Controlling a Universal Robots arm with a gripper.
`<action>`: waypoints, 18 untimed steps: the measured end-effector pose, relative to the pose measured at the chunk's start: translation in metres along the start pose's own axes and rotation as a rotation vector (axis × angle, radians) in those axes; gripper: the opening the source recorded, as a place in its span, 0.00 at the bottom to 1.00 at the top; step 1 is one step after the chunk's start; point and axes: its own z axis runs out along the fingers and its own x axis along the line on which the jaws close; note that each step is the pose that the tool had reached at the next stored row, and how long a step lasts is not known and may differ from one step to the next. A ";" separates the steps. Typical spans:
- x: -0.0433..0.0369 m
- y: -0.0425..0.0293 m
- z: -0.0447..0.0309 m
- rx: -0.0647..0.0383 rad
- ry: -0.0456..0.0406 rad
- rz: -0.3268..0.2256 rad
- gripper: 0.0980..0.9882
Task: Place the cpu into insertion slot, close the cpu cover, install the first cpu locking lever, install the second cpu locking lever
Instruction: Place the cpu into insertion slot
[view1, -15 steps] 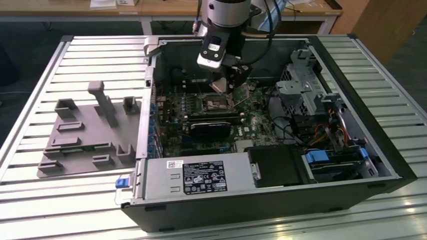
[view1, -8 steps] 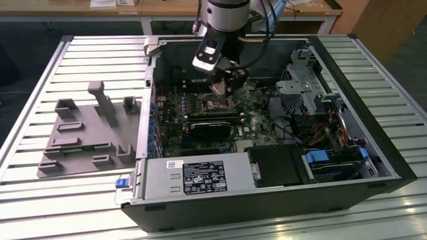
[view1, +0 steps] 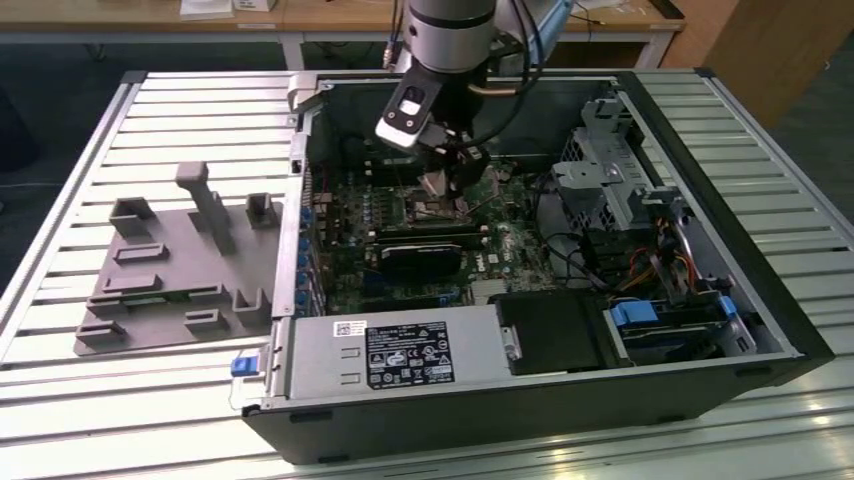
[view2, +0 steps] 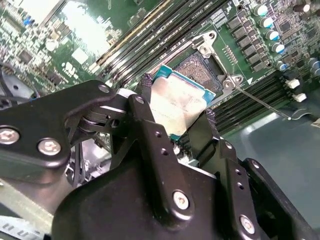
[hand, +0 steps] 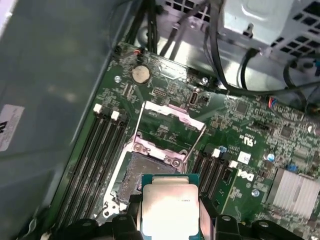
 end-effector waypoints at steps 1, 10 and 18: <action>0.0003 -0.0003 0.0014 0.000 -0.0011 0.014 0.49; 0.0012 -0.0023 0.0130 0.000 -0.0089 0.146 0.49; 0.0019 -0.0042 0.0198 0.000 -0.0157 0.265 0.49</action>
